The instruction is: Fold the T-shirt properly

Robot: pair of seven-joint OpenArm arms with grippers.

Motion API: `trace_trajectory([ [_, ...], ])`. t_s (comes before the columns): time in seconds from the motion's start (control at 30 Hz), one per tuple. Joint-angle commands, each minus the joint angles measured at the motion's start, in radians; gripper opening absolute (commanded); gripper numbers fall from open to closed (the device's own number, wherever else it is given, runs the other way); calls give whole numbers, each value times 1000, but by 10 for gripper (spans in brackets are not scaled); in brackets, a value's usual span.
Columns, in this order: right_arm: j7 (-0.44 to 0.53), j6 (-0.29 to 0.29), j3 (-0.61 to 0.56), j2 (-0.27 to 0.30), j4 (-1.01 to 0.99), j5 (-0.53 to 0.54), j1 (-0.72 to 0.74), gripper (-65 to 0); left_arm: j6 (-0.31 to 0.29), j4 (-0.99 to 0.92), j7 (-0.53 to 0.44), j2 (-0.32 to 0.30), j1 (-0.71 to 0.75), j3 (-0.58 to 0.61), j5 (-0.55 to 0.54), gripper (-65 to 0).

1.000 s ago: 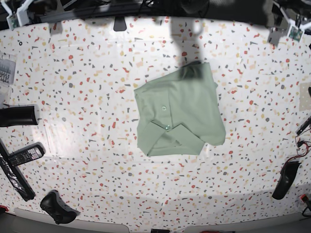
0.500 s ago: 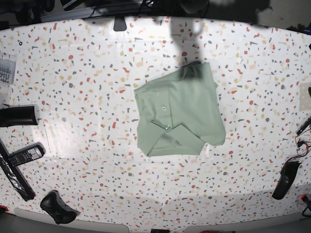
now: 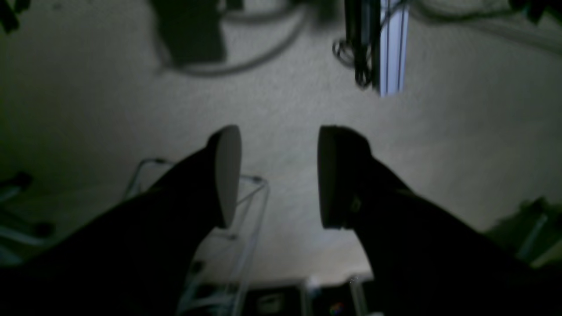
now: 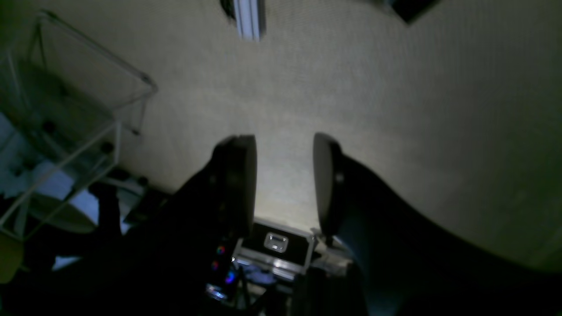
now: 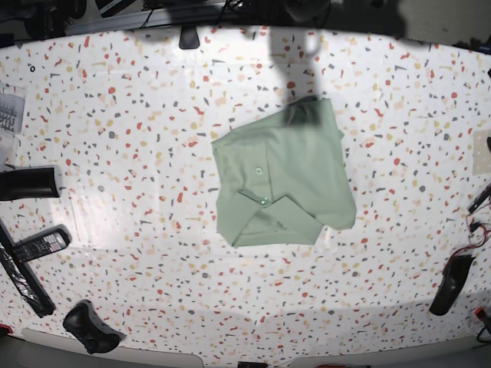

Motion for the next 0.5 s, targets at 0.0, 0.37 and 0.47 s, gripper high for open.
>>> trace_trajectory([
  [0.0, 11, 13, -19, 5, -47, -22, 34, -438, -5, -51, -8, 5, -7, 1, -3, -390],
  [0.37, 388, 85, -174, -84, -311, -19, 235, -438, -8, -278, -60, 114, -134, 1, 0, -390],
  [0.47, 546, 28, -174, -96, -352, -74, 234, -438, -8, -279, -136, 121, -134, 1, 0, -390],
])
